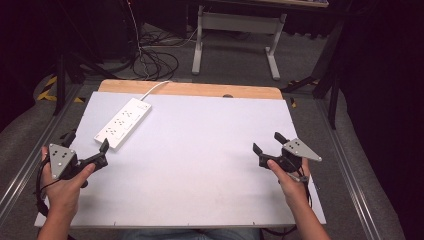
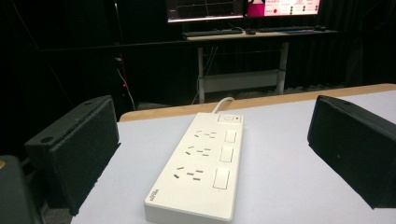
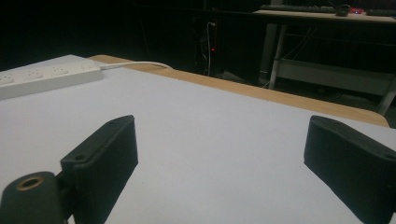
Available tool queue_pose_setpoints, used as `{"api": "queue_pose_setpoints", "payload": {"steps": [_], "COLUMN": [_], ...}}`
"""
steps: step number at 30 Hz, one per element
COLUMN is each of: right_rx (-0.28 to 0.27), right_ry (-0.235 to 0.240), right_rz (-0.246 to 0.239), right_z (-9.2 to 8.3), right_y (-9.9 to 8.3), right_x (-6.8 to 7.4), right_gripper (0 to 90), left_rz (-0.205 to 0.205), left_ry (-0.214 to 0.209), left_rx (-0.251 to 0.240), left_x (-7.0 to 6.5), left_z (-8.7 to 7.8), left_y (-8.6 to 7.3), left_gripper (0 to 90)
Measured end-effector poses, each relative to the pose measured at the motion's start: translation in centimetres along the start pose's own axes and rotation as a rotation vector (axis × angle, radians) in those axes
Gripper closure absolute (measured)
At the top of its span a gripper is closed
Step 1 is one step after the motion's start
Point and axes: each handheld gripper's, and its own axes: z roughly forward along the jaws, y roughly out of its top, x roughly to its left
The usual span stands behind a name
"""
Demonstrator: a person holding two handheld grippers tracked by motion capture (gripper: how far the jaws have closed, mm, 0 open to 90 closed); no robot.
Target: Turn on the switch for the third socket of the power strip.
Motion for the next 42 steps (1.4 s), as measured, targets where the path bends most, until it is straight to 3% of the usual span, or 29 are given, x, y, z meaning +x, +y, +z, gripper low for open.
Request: {"api": "queue_pose_setpoints", "payload": {"steps": [24, 42], "right_rx": [0.004, 0.003], "right_ry": [-0.011, -0.016], "right_rz": [-0.013, -0.022], "right_z": [-0.18, -0.21], "right_y": [0.02, 0.02], "right_x": [0.03, 0.02], "right_gripper": [10.4, 10.4], "left_rz": [0.003, -0.006], "left_ry": [0.005, 0.007], "left_rx": [0.000, 0.001], "left_x": [-0.14, -0.22], "left_z": [0.25, 0.28], "left_y": [0.13, 0.22], "left_gripper": [5.9, 23.7]}}
